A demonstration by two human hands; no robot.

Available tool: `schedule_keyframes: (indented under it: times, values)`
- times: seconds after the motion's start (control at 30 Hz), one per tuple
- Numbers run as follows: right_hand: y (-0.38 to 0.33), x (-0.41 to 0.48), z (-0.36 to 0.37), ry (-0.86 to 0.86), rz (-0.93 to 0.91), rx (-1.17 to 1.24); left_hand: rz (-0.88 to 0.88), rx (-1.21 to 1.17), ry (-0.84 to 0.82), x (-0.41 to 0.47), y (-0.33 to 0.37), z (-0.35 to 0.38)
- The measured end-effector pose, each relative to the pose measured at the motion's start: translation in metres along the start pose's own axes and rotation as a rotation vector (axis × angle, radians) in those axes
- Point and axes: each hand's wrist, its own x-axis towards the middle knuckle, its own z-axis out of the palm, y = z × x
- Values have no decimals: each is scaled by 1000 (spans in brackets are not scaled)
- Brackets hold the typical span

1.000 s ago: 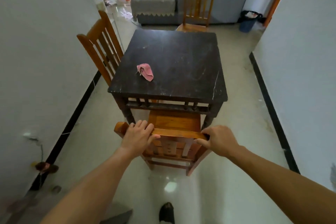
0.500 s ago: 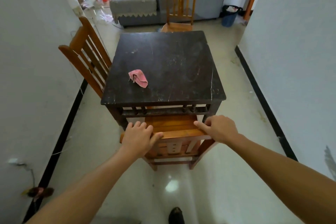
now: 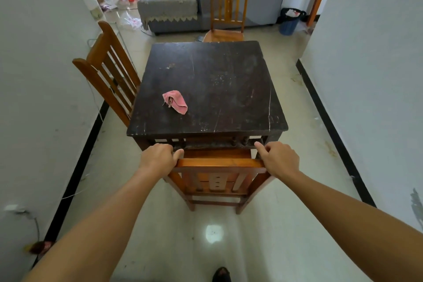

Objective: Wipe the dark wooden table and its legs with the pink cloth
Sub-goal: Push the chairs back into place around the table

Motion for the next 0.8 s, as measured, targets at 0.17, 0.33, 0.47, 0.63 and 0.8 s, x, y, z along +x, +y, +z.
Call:
schedule_keyframes:
  times: [0.17,0.33,0.47,0.63,0.8]
  values:
    - [9,24,-10,40,27,-69,10,-6,30,6,18,3]
    - [8,30,-11,4,55,-111,-16,-10,14,4,23,5]
    - [3,20,-3,-23,25,-157,-23,33,-3,4,15,2]
    - [-5,19,-3,-18,3,-91,-36,58,-15,11,8,-1]
    - [-1,18,-8,-58,-43,-68,-49,73,-48,13,13,2]
